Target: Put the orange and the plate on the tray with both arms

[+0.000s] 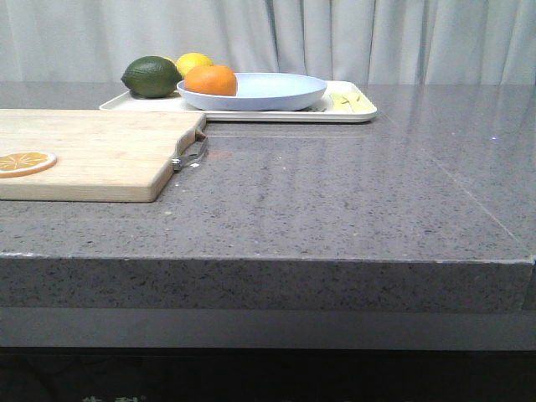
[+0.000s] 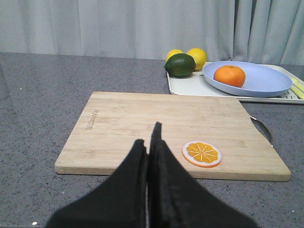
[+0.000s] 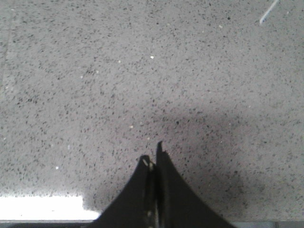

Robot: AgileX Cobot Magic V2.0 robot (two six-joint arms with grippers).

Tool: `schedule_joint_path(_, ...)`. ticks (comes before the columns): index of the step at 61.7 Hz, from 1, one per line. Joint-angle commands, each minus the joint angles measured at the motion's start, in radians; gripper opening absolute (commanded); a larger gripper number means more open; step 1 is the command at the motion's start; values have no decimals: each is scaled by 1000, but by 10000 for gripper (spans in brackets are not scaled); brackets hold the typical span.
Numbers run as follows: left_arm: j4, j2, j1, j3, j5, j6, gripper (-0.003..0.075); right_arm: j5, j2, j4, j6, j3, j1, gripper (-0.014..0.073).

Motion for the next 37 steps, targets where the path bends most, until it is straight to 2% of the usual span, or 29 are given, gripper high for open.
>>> schedule_joint_path(1,-4,-6,1,-24,-80,-7,-18,-184,-126,2,-13,88,4,-67)
schedule_joint_path(22,-4,-6,1,-24,-80,-7,-18,-502,-562,2,-13,430,97,-67)
schedule_joint_path(37,-4,-6,1,-24,-80,-7,-18,-617,-737,2,-13,517,98,-67)
